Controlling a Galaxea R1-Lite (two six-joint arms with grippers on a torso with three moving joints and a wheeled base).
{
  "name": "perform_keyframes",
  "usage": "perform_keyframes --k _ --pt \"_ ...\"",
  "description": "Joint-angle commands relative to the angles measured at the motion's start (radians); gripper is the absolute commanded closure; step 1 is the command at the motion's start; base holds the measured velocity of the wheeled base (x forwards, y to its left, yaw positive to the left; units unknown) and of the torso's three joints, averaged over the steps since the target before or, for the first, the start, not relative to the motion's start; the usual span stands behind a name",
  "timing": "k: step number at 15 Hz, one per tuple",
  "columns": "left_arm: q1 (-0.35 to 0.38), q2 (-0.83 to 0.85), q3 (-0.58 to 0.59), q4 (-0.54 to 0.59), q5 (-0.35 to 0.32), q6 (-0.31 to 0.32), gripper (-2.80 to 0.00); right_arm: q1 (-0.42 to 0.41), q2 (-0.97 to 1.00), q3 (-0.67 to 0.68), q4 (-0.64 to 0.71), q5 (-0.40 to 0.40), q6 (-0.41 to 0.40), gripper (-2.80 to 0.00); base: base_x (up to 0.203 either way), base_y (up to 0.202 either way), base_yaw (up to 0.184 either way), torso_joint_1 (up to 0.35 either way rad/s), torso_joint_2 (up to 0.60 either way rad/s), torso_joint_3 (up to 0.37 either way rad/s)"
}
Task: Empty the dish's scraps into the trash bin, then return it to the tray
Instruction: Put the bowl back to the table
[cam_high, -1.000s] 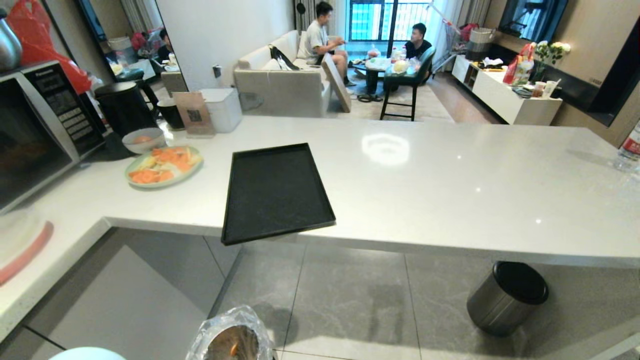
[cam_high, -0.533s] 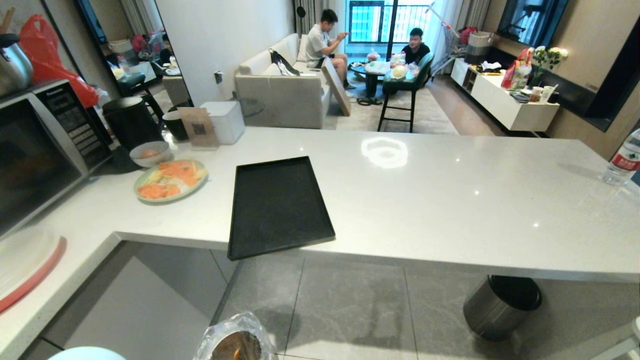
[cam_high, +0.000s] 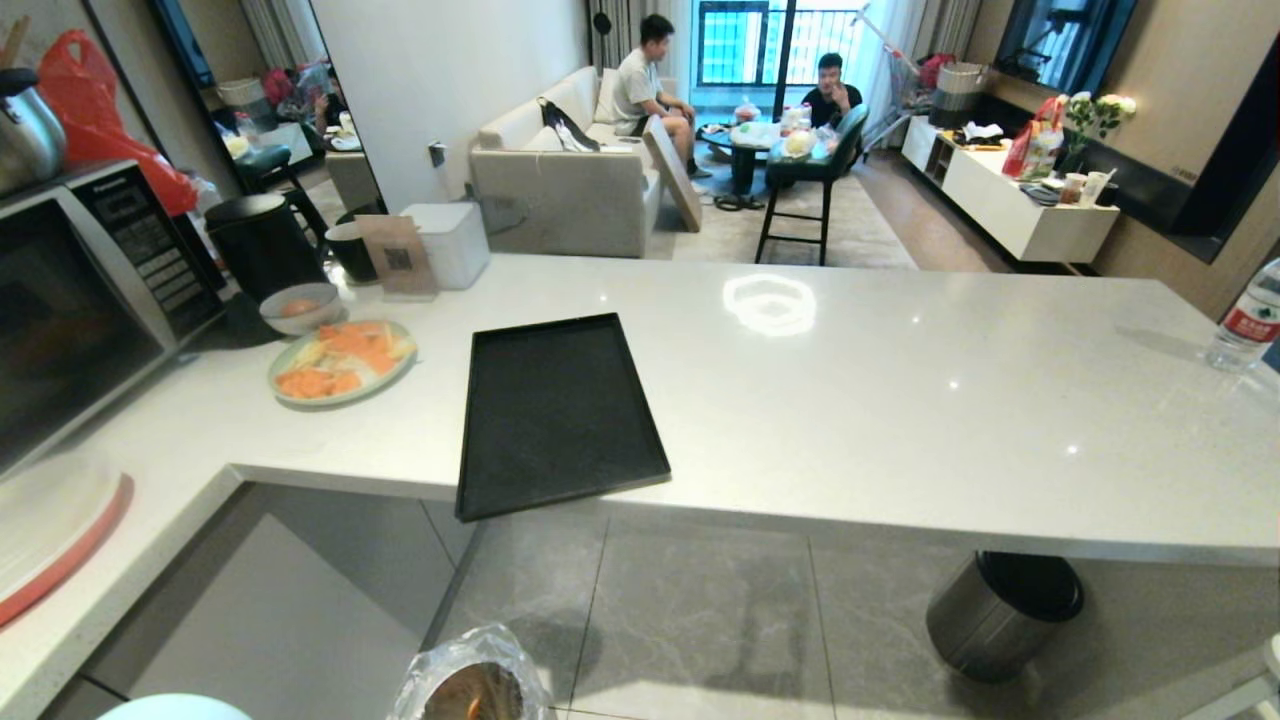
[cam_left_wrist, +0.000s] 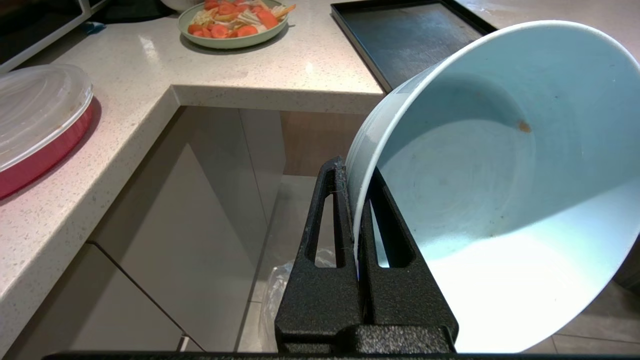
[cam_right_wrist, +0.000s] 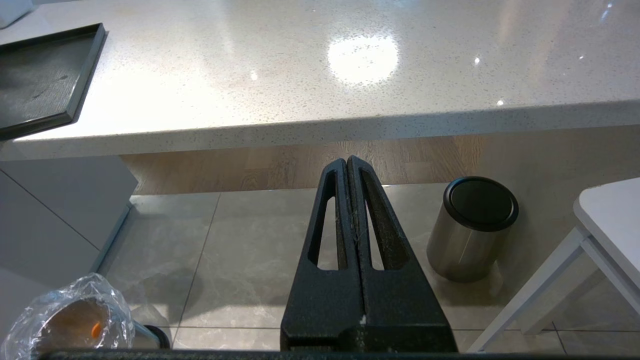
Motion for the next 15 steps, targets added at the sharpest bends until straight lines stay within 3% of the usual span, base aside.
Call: perform_keyframes --k 1,11,15 --pt "0.001 0.0 0.0 -0.001 -0.001 0.0 0.0 0.0 0.0 0.0 0.0 0.0 0.0 0.0 0.0 0.0 0.0 0.0 0.0 0.0" --pt "0.0 0.0 0.0 0.001 -0.001 0.001 0.0 0.0 0.0 0.0 -0.001 0.0 0.0 0.0 0.0 0.0 0.0 0.0 0.0 0.0" --pt "0.0 0.0 0.0 0.0 -0.001 0.001 0.0 0.0 0.0 0.0 0.0 0.0 0.0 0.0 0.156 0.0 0.0 0.003 0.0 0.0"
